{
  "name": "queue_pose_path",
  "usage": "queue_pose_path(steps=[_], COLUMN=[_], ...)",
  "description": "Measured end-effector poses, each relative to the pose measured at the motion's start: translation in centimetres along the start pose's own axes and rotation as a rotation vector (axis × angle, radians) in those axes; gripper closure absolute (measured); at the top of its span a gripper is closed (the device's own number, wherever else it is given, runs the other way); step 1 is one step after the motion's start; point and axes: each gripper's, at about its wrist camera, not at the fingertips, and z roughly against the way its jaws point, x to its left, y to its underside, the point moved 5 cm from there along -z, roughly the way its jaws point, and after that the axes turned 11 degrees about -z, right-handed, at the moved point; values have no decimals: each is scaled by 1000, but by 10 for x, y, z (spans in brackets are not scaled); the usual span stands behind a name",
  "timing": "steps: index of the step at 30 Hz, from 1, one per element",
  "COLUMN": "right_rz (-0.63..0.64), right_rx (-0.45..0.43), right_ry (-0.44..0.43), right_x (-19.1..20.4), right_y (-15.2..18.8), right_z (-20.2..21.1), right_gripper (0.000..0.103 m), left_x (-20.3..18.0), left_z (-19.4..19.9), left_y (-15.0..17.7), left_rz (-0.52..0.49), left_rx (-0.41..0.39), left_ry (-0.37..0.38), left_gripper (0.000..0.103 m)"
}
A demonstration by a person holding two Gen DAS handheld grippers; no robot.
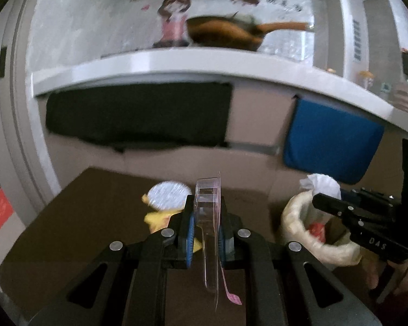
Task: Collect trash
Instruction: 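Carry the candy stick and tissue over the bin with both grippers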
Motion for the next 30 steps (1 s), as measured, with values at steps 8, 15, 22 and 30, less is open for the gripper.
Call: queue_pose_path(steps=[8, 15, 22, 30], right_rz=[5, -12, -48, -107], right_rx=[-102, -165, -203, -217], right_ry=[76, 170, 258, 305], right_x=[-28, -59, -95, -132], right_y=[-21, -32, -33, -25], right_z=[59, 103, 140, 155], right_gripper=[78, 78, 78, 78], left_x=[-53, -106, -157, -195], left_z=[11, 4, -7, -29], left_y=[-44, -64, -74, -69], left_rz=[-62, -76, -83, -94], left_rx=[-125, -157, -169, -146], left_ry=[52, 160, 252, 305], left_gripper=[89, 89, 89, 89])
